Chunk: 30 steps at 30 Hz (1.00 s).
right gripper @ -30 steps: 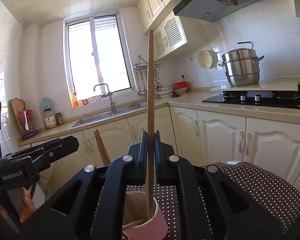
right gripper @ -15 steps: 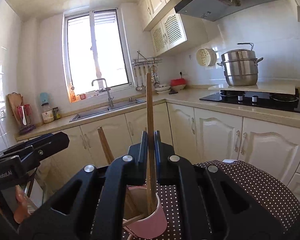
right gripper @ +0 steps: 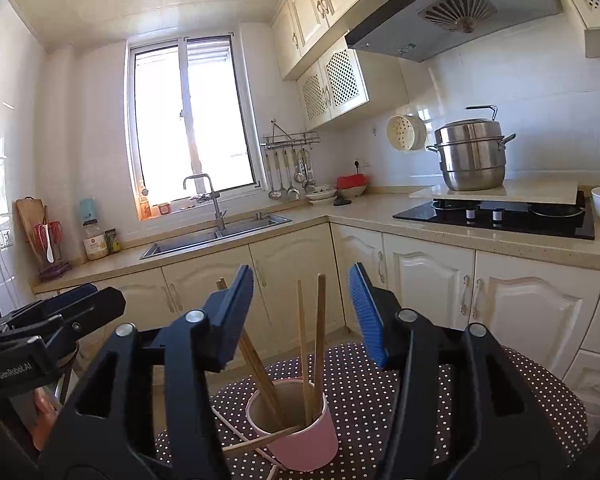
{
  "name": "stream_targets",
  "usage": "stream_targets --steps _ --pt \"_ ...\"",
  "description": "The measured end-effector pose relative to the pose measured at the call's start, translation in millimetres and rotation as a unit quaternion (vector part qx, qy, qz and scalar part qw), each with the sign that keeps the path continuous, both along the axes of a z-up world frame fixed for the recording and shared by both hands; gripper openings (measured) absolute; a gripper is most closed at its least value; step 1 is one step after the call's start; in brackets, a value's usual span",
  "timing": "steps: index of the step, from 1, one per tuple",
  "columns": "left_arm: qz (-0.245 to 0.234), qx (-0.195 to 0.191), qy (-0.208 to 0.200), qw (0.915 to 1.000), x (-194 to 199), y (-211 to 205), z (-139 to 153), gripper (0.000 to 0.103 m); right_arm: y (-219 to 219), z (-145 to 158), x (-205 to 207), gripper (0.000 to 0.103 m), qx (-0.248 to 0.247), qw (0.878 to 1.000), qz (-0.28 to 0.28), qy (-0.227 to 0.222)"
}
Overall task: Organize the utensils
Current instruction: 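Move both tools back down to the loose chopsticks by the spoon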
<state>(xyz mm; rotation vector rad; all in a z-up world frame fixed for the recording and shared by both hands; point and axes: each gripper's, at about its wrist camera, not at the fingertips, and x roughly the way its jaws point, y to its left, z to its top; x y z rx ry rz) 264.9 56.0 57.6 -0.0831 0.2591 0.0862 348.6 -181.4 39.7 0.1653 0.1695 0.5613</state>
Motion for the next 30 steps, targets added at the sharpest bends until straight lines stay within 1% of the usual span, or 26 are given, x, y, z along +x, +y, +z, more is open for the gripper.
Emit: stream_targets --steps 2,3,7,11,14,18,25,28,30 --pt "0.005 0.005 -0.007 1.0 -12.1 -1.3 2.0 0.081 -2.9 5.0 -11.3 0.05 -0.007 1.0 -0.009 -0.006" --pt "0.006 0.007 -0.011 0.9999 -18.2 -2.2 2.3 0.081 -5.4 7.0 -19.6 0.052 -0.01 1.0 -0.013 -0.008" --pt "0.004 0.009 -0.018 0.9998 -47.5 -8.6 0.0 0.082 -9.9 8.3 -56.6 0.059 -0.045 0.998 -0.042 -0.023" --pt "-0.001 0.007 -0.022 0.9997 -74.9 -14.4 -5.3 0.082 -13.3 1.4 -95.0 0.067 -0.076 0.994 -0.073 -0.03" --pt "-0.004 0.007 -0.021 0.9998 -94.4 -19.4 -12.8 0.082 -12.3 -6.8 -120.7 0.068 -0.104 0.99 -0.089 -0.034" --pt "-0.013 0.01 -0.006 0.9999 -111.5 -27.5 -25.9 0.082 -16.2 -21.1 -147.1 0.068 -0.111 0.989 -0.096 -0.021" --pt "-0.018 0.018 0.021 0.9995 -128.7 -35.5 -46.1 0.082 -23.5 -42.2 -174.0 0.069 -0.109 0.989 -0.104 0.003" --pt "-0.022 0.022 0.049 0.9983 -126.4 -35.0 -57.7 0.082 -25.0 -53.4 -180.3 0.07 -0.114 0.988 -0.106 0.014" --pt "-0.027 0.019 0.081 0.9961 -119.9 -33.4 -69.7 0.082 -26.3 -62.4 -180.6 0.07 -0.117 0.987 -0.105 0.028"
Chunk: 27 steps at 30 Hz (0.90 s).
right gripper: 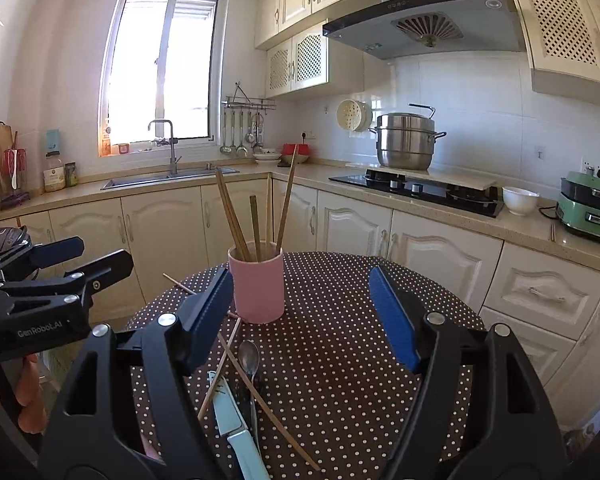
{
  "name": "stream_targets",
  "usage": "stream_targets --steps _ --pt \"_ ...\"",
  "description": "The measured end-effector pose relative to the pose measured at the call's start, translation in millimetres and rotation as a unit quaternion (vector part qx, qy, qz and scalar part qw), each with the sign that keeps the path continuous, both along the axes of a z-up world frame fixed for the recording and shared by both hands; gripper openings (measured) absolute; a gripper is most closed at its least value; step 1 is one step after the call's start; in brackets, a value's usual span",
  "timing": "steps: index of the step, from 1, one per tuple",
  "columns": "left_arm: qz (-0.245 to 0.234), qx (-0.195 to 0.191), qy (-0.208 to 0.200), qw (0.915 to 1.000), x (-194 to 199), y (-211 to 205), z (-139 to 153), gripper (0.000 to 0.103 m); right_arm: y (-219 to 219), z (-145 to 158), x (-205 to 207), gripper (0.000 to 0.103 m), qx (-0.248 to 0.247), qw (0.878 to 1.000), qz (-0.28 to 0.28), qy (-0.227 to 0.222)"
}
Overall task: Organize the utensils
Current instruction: 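Move both tools back down to the loose chopsticks by the spoon, then grasp a chopstick with the left tool while the right tool grasps another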
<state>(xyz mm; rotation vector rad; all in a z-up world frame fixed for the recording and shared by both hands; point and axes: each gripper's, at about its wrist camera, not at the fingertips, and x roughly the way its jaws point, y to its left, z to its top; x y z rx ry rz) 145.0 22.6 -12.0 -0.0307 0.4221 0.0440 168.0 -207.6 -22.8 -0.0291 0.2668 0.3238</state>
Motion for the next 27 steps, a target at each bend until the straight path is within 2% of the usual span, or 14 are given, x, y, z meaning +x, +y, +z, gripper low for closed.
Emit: stream_targets --steps 3,5,7,8,11,13,15,19,22,24,25,27 --pt "-0.014 -0.019 0.063 0.9977 16.2 4.8 -20.8 0.082 -2.0 -13.9 3.5 0.07 -0.004 1.0 -0.001 0.02" --pt "-0.024 -0.038 0.115 0.9923 30.9 8.4 -38.2 0.082 -3.3 -23.2 7.0 0.07 -0.007 0.999 -0.002 0.035" --pt "-0.032 -0.06 0.167 0.9836 44.9 11.8 -56.3 0.082 -5.2 -34.8 13.8 0.07 -0.009 0.998 -0.005 0.057" --pt "-0.038 -0.077 0.199 0.9762 52.5 14.1 -67.6 0.082 -6.1 -39.6 16.5 0.07 -0.009 0.998 -0.005 0.066" --pt "-0.051 -0.106 0.248 0.9615 62.2 13.4 -94.0 0.082 -8.8 -56.0 27.6 0.07 -0.014 0.995 -0.002 0.098" --pt "-0.055 -0.106 0.269 0.9559 68.0 7.9 -105.8 0.08 -10.1 -65.5 33.7 0.07 -0.017 0.993 -0.004 0.113" --pt "-0.06 -0.101 0.286 0.9511 73.6 -0.1 -113.0 0.06 -12.5 -72.3 39.7 0.07 -0.013 0.992 -0.001 0.129" --pt "-0.073 -0.116 0.32 0.9375 90.7 -8.2 -129.2 0.049 -15.7 -82.8 48.1 0.07 -0.014 0.989 0.002 0.147" --pt "-0.069 -0.116 0.333 0.9332 101.9 -11.6 -139.4 0.046 -19.3 -87.8 53.3 0.07 -0.012 0.987 0.002 0.158" --pt "-0.057 -0.107 0.334 0.9347 107.2 -12.8 -143.5 0.031 -21.1 -90.4 56.6 0.07 -0.011 0.986 0.003 0.166" --pt "-0.054 -0.104 0.335 0.935 108.9 -12.4 -144.6 0.028 -21.2 -91.6 58.2 0.07 -0.011 0.986 0.004 0.169" --pt "-0.061 -0.119 0.337 0.932 111.2 -9.3 -145.9 0.014 -20.8 -93.4 61.5 0.07 -0.014 0.984 0.009 0.176"
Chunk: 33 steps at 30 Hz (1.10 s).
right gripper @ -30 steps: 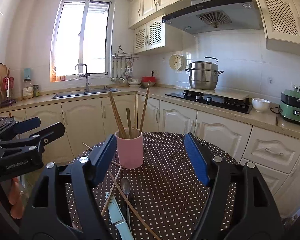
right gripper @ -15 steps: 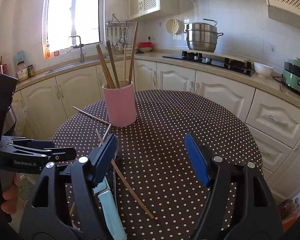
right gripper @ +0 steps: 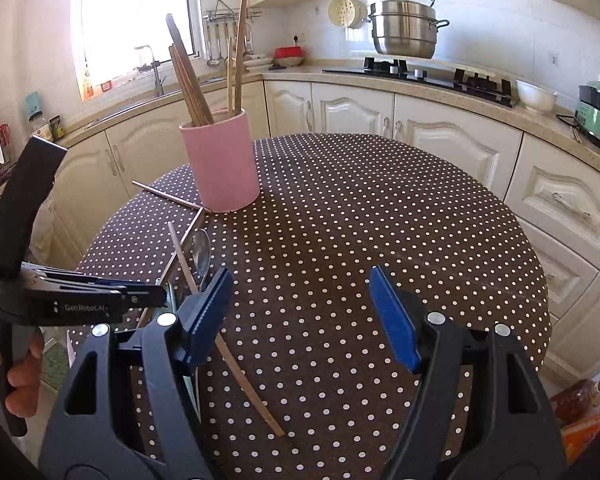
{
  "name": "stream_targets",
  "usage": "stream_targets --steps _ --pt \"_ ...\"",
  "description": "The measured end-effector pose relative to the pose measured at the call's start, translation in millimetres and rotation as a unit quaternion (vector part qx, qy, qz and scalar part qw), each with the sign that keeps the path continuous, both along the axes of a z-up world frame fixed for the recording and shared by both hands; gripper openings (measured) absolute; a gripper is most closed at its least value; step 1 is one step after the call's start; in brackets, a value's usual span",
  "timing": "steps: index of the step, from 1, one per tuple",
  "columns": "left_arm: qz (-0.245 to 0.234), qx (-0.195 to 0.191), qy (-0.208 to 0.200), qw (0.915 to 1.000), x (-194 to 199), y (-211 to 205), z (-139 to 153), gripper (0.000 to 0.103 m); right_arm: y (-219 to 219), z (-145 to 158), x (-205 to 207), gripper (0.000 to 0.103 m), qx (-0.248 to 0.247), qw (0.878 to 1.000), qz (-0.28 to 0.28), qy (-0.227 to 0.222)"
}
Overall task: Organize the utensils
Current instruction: 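Grasp a chopstick with the left tool while the right tool grasps another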
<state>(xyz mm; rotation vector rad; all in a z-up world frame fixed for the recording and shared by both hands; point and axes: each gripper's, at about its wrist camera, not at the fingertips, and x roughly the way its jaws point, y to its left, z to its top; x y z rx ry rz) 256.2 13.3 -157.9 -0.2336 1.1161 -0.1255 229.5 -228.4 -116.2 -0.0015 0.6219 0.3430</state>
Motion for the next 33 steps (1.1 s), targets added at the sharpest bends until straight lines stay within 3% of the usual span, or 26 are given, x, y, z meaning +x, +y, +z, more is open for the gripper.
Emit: stream_targets --steps 3,9,10,12,17,19,21,26,29,31,33 --pt "0.011 0.002 0.0 0.9999 -2.1 7.4 1.7 0.007 7.8 -2.1 7.4 0.07 -0.008 0.999 0.031 0.02" --pt "0.027 0.003 0.006 0.9996 -16.2 24.8 -0.4 0.005 42.8 -7.0 21.8 0.069 -0.044 0.991 0.109 0.064" --pt "0.03 0.005 0.007 0.9995 -20.4 27.8 0.6 0.005 48.6 -7.8 23.7 0.066 -0.047 0.989 0.119 0.068" --pt "0.03 0.006 0.012 0.9995 -24.5 30.7 1.6 0.005 61.6 -9.2 28.6 0.05 -0.059 0.986 0.138 0.078" --pt "0.019 0.001 0.023 0.9996 -23.9 37.5 2.7 0.007 93.0 -15.3 37.5 0.034 -0.091 0.974 0.178 0.102" --pt "0.022 0.005 0.022 0.9995 -20.9 41.8 4.4 0.01 103.0 -17.5 39.1 0.034 -0.111 0.971 0.185 0.107" --pt "0.019 0.008 0.023 0.9995 -11.3 39.8 3.9 0.021 110.1 -20.0 42.0 0.032 -0.13 0.968 0.185 0.113" --pt "0.005 0.032 0.024 0.9992 9.4 32.2 3.6 0.027 113.6 -23.6 47.1 0.022 -0.137 0.962 0.194 0.134" --pt "0.0 0.05 0.023 0.9985 20.9 26.6 3.6 0.027 116.3 -23.9 48.7 0.021 -0.143 0.959 0.199 0.141" --pt "-0.004 0.059 0.02 0.9981 26.2 23.0 3.9 0.025 115.6 -22.0 50.2 0.009 -0.144 0.959 0.199 0.142" --pt "0.001 0.073 0.016 0.9972 34.6 20.7 3.4 0.009 113.9 -21.7 54.9 0.007 -0.146 0.958 0.198 0.146"
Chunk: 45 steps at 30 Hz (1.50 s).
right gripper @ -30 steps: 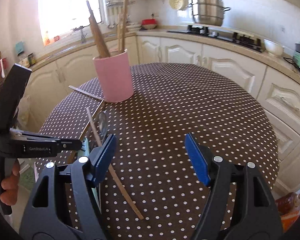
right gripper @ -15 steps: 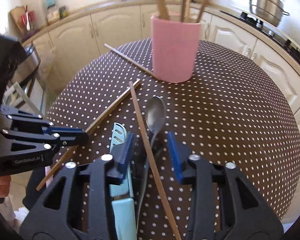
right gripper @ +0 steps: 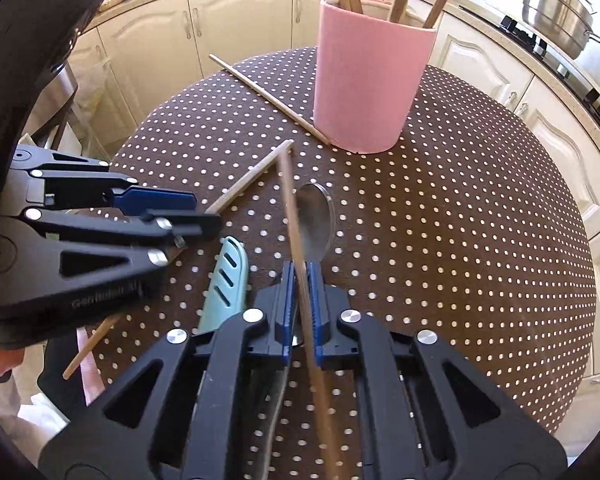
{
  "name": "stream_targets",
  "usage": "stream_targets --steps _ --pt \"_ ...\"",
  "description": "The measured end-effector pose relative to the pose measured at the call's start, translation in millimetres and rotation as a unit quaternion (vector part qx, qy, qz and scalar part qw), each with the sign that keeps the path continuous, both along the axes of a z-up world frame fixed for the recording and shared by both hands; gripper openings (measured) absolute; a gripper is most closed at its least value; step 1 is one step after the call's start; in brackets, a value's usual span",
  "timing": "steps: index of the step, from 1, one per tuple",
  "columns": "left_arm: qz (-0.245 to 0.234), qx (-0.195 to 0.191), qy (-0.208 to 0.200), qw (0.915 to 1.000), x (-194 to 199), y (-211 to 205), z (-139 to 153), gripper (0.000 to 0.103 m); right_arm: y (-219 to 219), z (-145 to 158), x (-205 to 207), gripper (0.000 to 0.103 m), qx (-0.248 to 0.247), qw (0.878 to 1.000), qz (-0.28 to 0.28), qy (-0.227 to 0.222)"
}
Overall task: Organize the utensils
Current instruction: 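Grasp a chopstick with the left tool while the right tool grasps another, then lift both held chopsticks upright over the pink cup, then lower the left tool's chopstick into the pink cup and open the left tool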
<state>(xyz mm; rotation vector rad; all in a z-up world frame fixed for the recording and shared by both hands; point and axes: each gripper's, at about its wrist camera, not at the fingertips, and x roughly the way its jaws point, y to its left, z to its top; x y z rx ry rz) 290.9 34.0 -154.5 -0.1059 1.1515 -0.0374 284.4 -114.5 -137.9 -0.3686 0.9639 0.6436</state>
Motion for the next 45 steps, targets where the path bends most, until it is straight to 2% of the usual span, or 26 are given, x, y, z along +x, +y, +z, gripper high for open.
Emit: stream_targets --steps 4,8,12,16,18,22,28,33,36,38,42,45 --pt "0.012 -0.016 -0.011 0.9997 3.4 7.0 0.1 0.006 -5.1 0.7 3.4 0.007 0.007 1.0 -0.001 0.0" --pt "0.02 -0.038 -0.047 0.998 -4.2 15.1 10.3 0.006 -12.6 8.3 0.2 0.006 0.028 1.0 -0.004 -0.012" --pt "0.027 -0.067 -0.099 0.9924 -12.2 24.0 29.7 0.006 -27.8 23.1 -0.7 0.006 0.066 0.997 -0.017 -0.029" --pt "0.031 -0.088 -0.163 0.9822 -18.5 26.9 54.3 0.006 -49.0 37.8 0.4 0.006 0.115 0.991 -0.042 -0.048" --pt "0.033 -0.1 -0.205 0.9732 -21.7 29.0 68.8 0.006 -60.7 46.3 2.6 0.006 0.141 0.986 -0.058 -0.06" --pt "0.034 -0.112 -0.257 0.9592 -21.4 28.7 87.6 0.006 -83.0 61.4 9.4 0.006 0.19 0.974 -0.089 -0.086" --pt "0.031 -0.119 -0.339 0.9329 -14.7 29.7 112.0 0.006 -99.2 89.4 26.3 0.006 0.269 0.945 -0.119 -0.141" --pt "0.032 -0.116 -0.397 0.9097 1.8 20.8 134.4 0.006 -96.0 113.9 40.3 0.006 0.319 0.919 -0.119 -0.2" --pt "0.036 -0.113 -0.436 0.8918 14.1 17.1 145.1 0.006 -91.0 125.6 50.4 0.006 0.344 0.902 -0.112 -0.234" --pt "0.036 -0.111 -0.453 0.8839 21.3 13.8 150.8 0.006 -86.7 131.2 57.7 0.006 0.36 0.892 -0.106 -0.254" --pt "0.038 -0.104 -0.483 0.8684 36.2 7.1 158.4 0.006 -77.9 141.4 72.7 0.006 0.384 0.875 -0.093 -0.28" --pt "0.04 -0.096 -0.507 0.8555 45.1 5.0 163.8 0.006 -69.9 146.6 82.4 0.006 0.398 0.867 -0.08 -0.291"
